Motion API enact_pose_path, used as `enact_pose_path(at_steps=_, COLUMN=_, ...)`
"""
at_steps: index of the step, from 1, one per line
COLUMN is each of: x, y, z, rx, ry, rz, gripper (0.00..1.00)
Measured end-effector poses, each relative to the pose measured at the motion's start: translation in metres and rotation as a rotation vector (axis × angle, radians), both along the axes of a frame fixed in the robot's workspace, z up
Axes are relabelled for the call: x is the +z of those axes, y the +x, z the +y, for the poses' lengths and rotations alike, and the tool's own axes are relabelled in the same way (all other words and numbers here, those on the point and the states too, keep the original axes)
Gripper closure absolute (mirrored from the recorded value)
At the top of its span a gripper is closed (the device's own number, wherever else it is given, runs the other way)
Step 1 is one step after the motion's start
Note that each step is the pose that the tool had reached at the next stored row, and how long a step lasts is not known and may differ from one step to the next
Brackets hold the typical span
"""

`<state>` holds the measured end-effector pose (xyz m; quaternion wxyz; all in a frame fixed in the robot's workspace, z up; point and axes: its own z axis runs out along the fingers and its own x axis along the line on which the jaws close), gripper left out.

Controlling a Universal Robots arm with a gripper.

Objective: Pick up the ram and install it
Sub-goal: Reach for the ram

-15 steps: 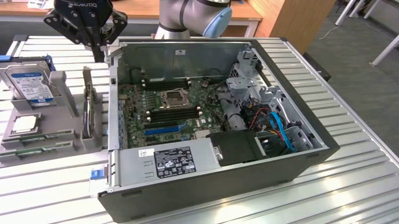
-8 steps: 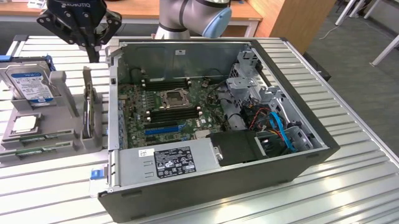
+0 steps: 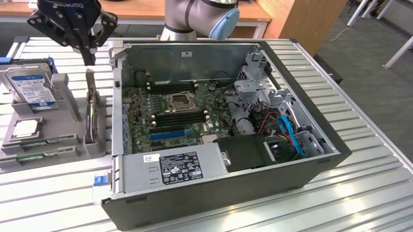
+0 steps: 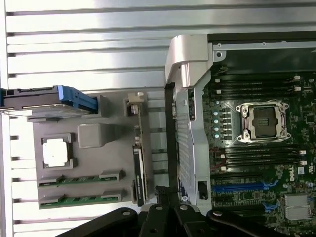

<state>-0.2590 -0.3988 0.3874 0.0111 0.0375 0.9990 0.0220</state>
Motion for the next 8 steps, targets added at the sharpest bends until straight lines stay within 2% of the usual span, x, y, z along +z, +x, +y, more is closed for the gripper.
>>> enact_pose_path(at_steps=8, x=-0.0009, y=-0.015, z=0.0, rx=0.0, ry=0.0, rz=0.0007, gripper=0.9)
